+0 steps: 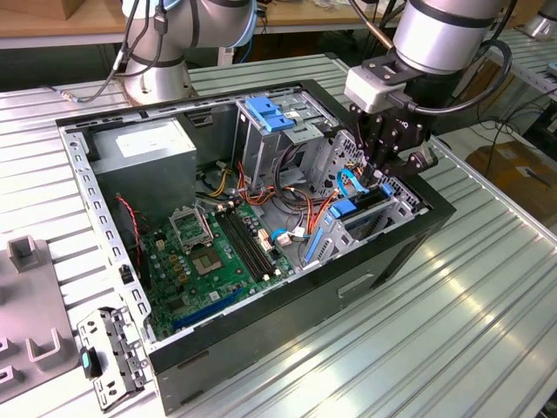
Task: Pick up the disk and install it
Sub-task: 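Insert the second disk wire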
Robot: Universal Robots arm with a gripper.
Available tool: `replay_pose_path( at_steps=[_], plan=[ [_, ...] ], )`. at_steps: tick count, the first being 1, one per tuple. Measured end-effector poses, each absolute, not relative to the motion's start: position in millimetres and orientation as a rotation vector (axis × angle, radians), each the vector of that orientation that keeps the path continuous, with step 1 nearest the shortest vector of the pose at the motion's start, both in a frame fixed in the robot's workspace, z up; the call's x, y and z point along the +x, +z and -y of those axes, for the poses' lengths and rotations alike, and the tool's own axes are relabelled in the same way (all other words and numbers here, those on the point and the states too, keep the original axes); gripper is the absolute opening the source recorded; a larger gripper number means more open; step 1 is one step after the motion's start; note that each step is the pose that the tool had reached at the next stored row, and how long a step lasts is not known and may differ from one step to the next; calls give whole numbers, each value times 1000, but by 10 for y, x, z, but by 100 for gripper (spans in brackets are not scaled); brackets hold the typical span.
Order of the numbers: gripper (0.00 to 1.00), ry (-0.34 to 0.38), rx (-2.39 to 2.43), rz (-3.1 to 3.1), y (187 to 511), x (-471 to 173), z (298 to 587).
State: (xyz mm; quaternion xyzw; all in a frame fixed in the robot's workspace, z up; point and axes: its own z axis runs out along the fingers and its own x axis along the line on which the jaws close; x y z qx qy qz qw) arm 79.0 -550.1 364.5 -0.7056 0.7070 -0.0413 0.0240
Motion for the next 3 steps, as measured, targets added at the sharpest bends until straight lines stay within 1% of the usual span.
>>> replay_pose_path(
  at_steps=[3],
  plan=[
    [11, -128, -2183, -2188, 3645, 790, 5501]
  ],
)
